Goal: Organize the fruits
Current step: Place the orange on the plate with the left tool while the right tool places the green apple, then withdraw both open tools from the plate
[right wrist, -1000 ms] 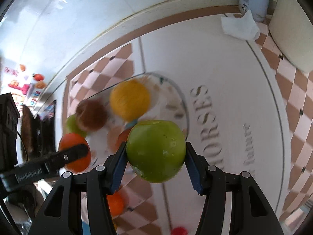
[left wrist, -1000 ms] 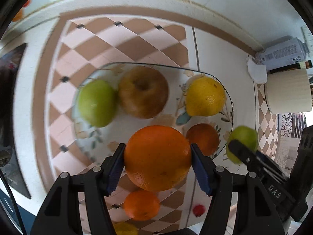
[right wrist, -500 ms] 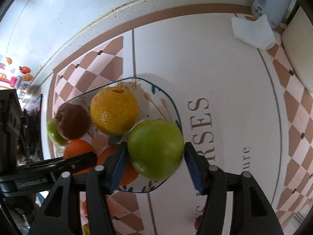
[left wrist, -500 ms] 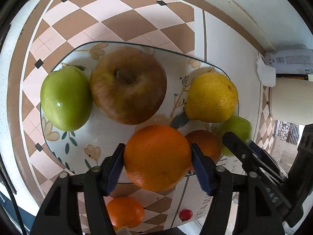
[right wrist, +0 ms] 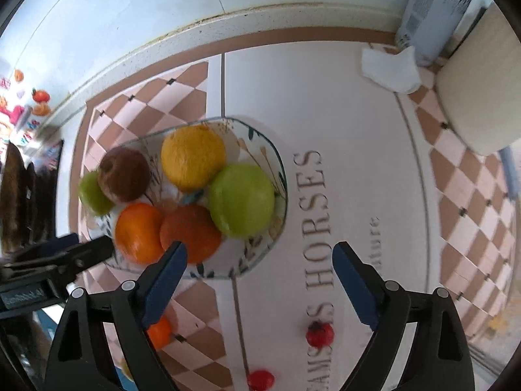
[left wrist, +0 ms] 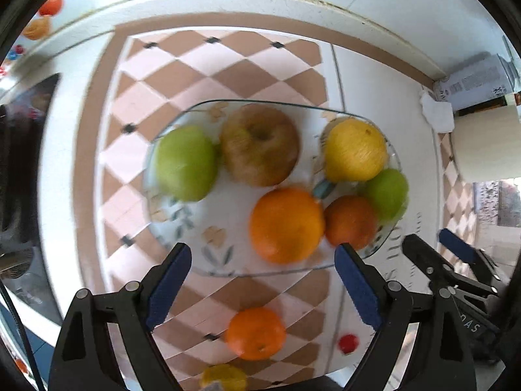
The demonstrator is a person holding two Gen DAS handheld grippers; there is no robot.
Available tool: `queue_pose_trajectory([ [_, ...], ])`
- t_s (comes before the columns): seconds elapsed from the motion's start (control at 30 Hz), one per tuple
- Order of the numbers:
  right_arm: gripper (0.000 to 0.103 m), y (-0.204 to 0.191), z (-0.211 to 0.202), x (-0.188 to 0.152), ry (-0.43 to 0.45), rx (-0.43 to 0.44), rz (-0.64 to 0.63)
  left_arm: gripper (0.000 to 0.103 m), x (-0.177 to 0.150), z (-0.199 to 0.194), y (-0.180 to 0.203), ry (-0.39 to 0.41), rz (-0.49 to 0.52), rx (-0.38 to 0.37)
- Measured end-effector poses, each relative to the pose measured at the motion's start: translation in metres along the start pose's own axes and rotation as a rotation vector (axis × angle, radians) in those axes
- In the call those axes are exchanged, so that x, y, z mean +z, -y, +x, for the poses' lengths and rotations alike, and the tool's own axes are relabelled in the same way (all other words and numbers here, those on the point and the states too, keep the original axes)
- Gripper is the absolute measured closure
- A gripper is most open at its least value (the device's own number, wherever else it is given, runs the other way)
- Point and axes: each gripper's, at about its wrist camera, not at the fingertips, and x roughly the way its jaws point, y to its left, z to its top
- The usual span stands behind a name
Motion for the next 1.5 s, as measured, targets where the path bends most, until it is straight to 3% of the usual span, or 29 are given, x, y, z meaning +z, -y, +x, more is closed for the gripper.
queue_pose_trajectory([
  [0.33, 0.01, -0.019, -0.053, -0.045, 0.082, -0.041, -0.035, 0.013, -0.047, -0.047, -0.018, 0.144, 0.037, 0.105],
  [0.8, 0.01, -0.035, -0.139, -0.095, 0.205, -0.014, -0.082, 0.013, -0.108, -0.119, -0.012, 0.301, 0.065, 0.105],
  [1.23, 0.01, -0.04, -0.191, -0.126, 0.268, 0.019, -0.087, 0.013, -0.145, -0.162, -0.003, 0.373, 0.092, 0.094],
  [1.5, 0.01, -0.036, -0.191, -0.128, 0.263, 0.057, -0.061, 0.013, -0.149, -0.162, -0.001, 0.363, 0.096, 0.084],
])
